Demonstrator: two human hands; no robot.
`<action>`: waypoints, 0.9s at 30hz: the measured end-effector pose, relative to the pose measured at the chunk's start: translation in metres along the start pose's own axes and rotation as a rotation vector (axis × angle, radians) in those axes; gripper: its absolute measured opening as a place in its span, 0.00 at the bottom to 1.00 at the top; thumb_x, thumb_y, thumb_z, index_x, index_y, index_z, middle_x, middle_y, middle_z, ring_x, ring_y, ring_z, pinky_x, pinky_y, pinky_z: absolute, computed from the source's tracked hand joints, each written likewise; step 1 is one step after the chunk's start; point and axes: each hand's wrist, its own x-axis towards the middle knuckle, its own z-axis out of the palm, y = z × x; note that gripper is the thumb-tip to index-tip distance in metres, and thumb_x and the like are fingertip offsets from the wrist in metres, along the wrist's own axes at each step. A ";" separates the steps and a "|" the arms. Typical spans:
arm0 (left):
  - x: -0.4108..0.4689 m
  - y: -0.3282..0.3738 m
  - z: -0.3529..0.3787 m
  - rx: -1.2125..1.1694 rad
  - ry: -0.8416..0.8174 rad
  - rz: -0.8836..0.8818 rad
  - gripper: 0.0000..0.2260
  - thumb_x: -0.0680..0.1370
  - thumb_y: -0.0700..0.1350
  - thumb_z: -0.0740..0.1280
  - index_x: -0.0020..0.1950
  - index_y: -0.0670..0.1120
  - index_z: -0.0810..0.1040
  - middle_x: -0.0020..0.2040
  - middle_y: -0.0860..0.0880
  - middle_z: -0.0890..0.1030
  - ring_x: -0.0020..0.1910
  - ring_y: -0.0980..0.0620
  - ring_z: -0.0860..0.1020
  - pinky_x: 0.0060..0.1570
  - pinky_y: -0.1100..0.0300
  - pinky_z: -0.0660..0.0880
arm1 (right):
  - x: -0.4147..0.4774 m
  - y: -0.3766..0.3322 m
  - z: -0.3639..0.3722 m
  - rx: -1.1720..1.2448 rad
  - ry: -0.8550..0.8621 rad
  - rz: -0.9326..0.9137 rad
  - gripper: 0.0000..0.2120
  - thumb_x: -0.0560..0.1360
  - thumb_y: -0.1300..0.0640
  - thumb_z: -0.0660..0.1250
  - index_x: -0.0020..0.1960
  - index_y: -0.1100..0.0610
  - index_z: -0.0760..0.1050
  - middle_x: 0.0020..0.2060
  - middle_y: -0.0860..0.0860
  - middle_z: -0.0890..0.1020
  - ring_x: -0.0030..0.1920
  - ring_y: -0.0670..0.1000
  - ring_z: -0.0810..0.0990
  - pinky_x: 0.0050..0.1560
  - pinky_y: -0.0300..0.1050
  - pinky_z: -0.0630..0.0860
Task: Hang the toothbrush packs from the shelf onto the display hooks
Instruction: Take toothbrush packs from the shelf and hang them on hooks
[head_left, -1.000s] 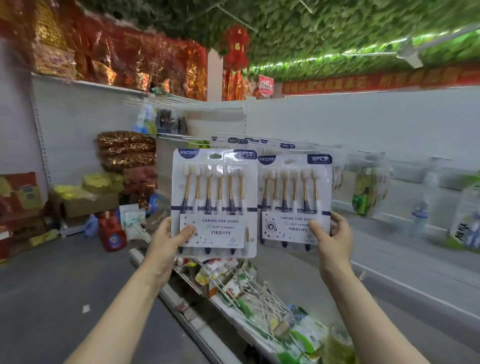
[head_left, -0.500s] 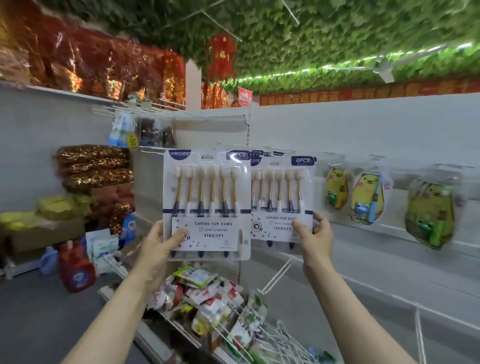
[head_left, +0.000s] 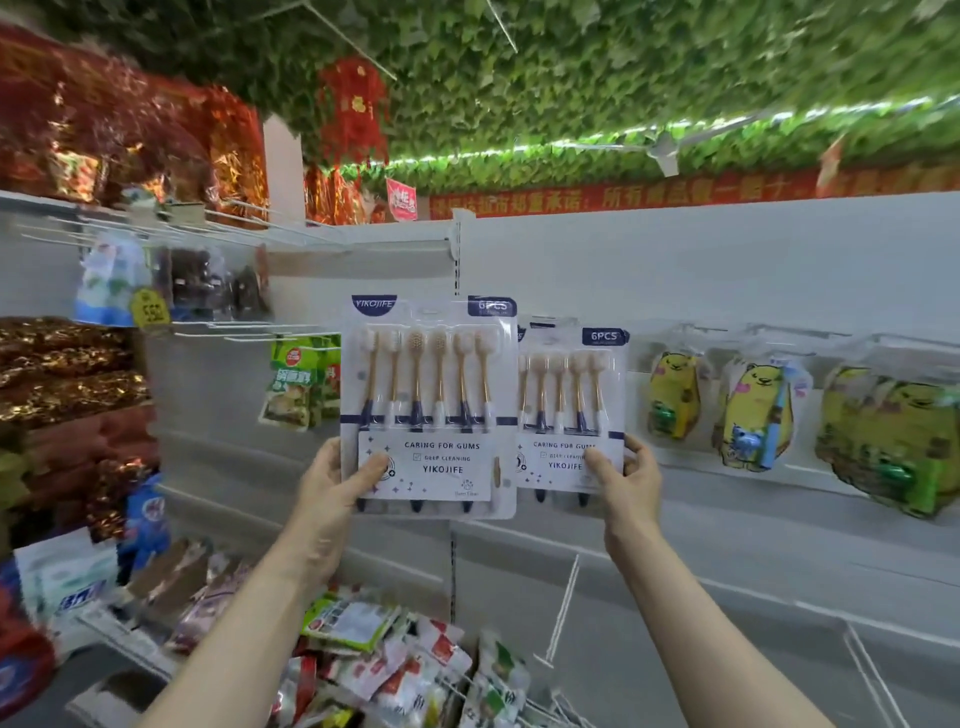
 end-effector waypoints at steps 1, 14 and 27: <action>0.010 -0.003 -0.003 -0.001 -0.014 -0.004 0.15 0.71 0.42 0.72 0.57 0.47 0.76 0.52 0.48 0.84 0.51 0.50 0.81 0.51 0.56 0.75 | 0.002 0.002 0.003 -0.002 0.018 -0.003 0.20 0.74 0.62 0.74 0.62 0.52 0.71 0.56 0.55 0.81 0.52 0.55 0.83 0.50 0.51 0.80; 0.074 -0.035 -0.006 -0.063 -0.148 -0.066 0.12 0.74 0.39 0.71 0.56 0.46 0.76 0.48 0.51 0.85 0.48 0.54 0.82 0.47 0.61 0.76 | 0.018 0.020 0.025 0.043 0.078 -0.032 0.19 0.76 0.65 0.72 0.63 0.54 0.71 0.52 0.53 0.82 0.46 0.48 0.83 0.36 0.35 0.78; 0.098 -0.056 0.010 -0.112 -0.135 -0.059 0.13 0.76 0.35 0.68 0.59 0.46 0.76 0.51 0.51 0.85 0.47 0.58 0.84 0.42 0.68 0.77 | 0.076 0.033 0.025 -0.072 0.055 -0.074 0.20 0.75 0.65 0.72 0.64 0.57 0.71 0.53 0.56 0.82 0.45 0.48 0.81 0.38 0.37 0.78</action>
